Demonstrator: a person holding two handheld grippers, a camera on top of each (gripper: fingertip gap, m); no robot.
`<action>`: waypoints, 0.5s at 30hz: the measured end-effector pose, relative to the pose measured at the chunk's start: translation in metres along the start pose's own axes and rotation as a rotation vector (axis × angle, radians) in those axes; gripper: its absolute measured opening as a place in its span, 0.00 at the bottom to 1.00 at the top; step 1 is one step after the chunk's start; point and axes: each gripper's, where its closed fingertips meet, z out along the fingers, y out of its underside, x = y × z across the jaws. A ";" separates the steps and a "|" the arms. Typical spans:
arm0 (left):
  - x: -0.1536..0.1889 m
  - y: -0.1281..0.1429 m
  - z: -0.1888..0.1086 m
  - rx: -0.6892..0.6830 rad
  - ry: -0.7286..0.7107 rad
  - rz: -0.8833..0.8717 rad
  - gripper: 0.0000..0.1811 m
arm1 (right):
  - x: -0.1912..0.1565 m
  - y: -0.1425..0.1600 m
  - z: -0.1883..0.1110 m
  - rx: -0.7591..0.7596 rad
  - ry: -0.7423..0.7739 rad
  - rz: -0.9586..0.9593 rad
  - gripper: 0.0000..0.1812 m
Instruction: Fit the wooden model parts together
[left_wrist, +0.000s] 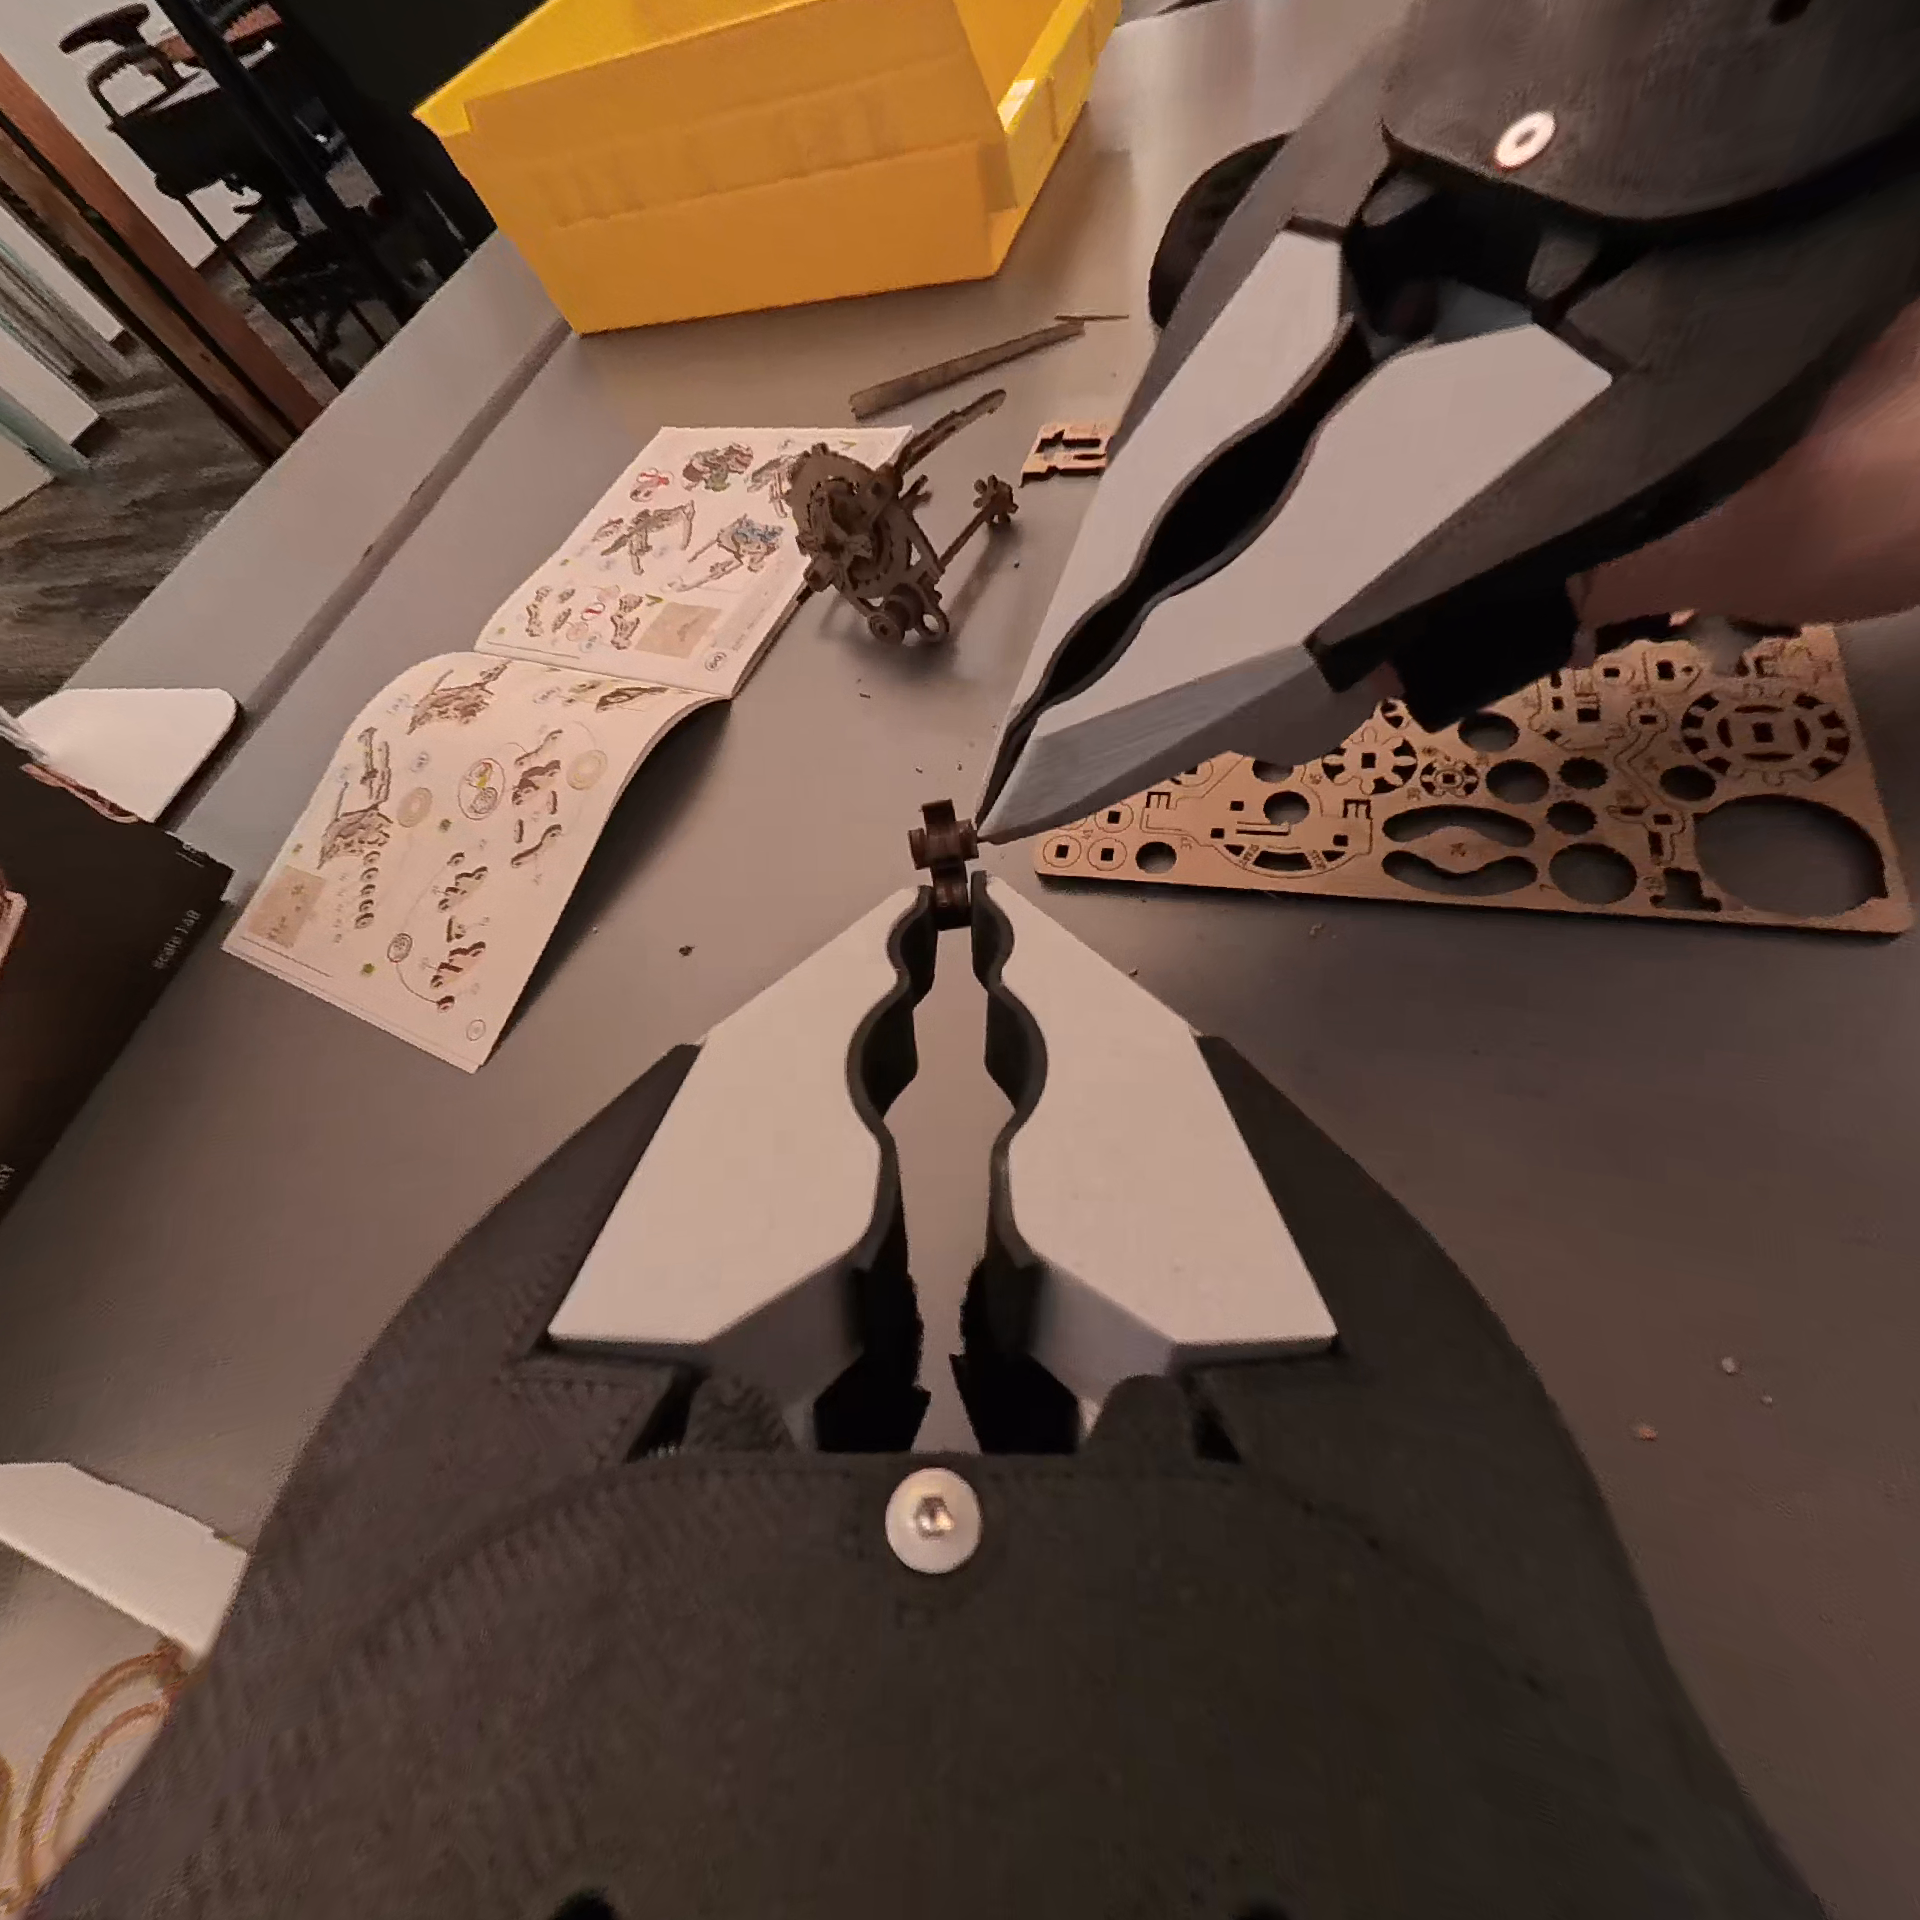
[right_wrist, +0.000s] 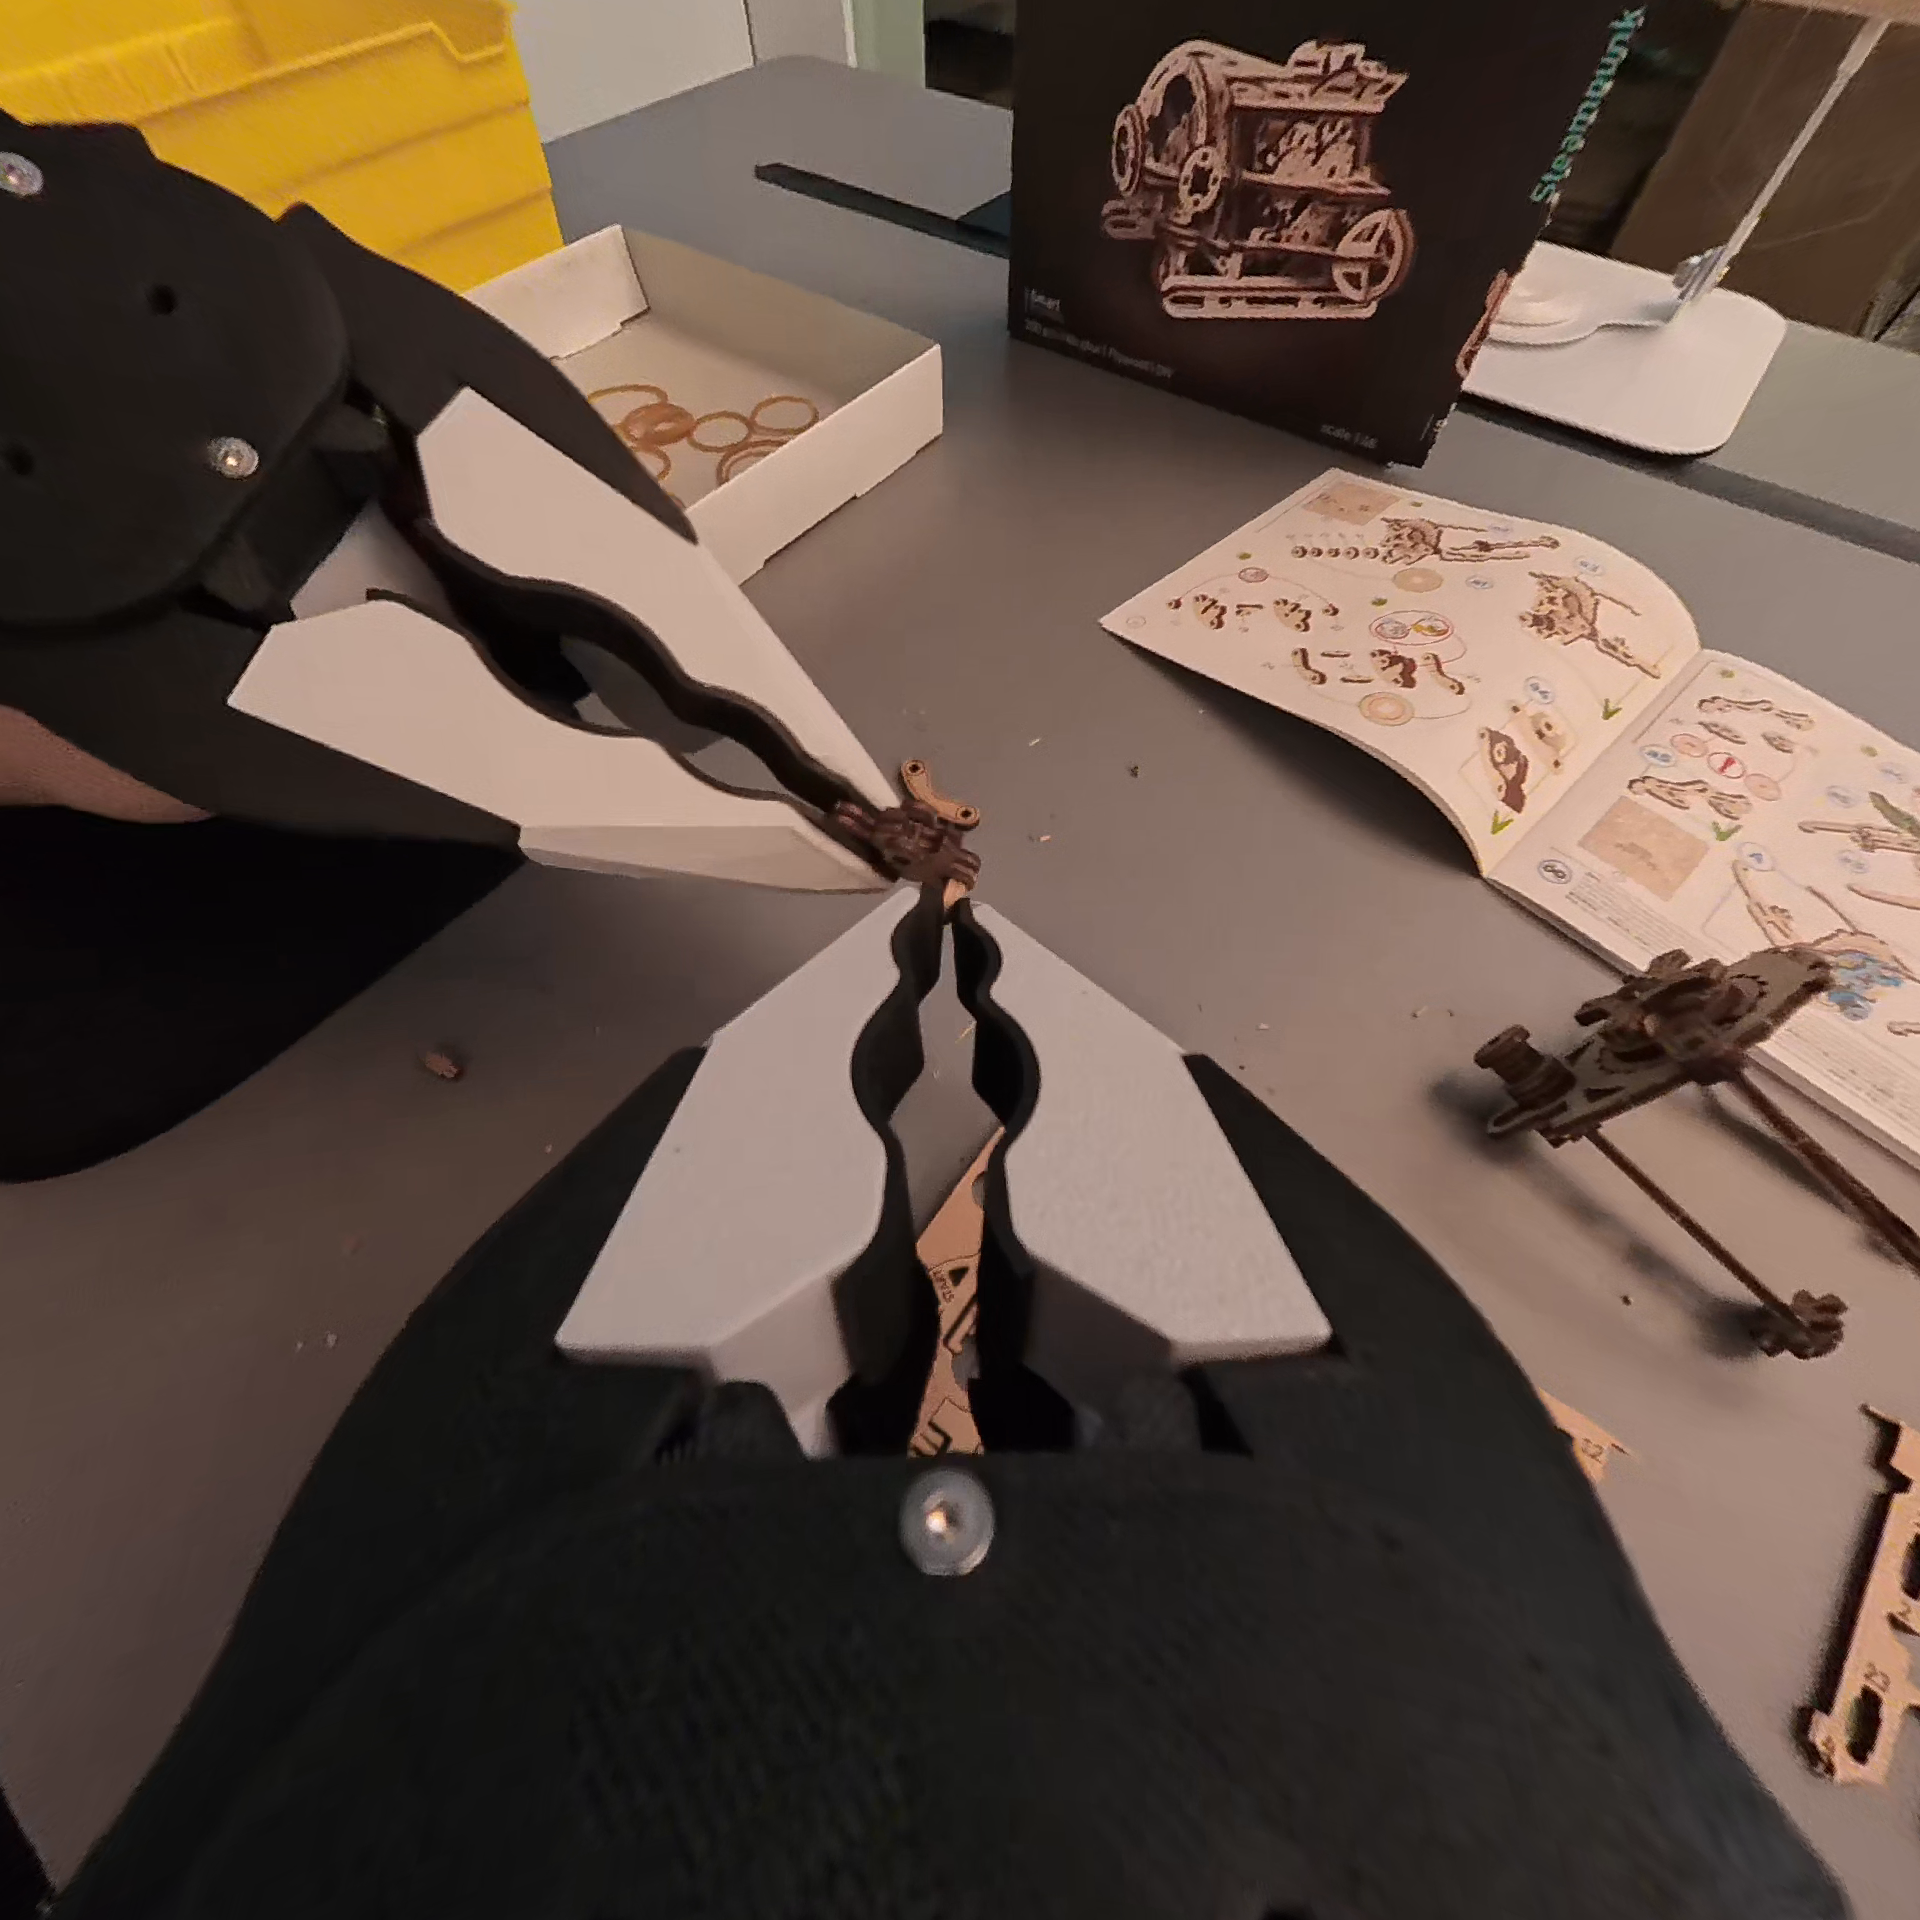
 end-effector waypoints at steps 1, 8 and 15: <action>0.000 -0.001 0.000 0.003 0.004 -0.014 0.02 | 0.000 0.000 0.000 0.001 0.009 -0.015 0.00; -0.003 -0.007 -0.002 0.049 0.062 -0.207 0.02 | 0.001 -0.009 -0.003 0.045 0.039 -0.037 0.00; -0.004 -0.007 -0.002 0.059 0.096 -0.312 0.02 | 0.002 -0.014 -0.003 0.063 0.033 -0.065 0.04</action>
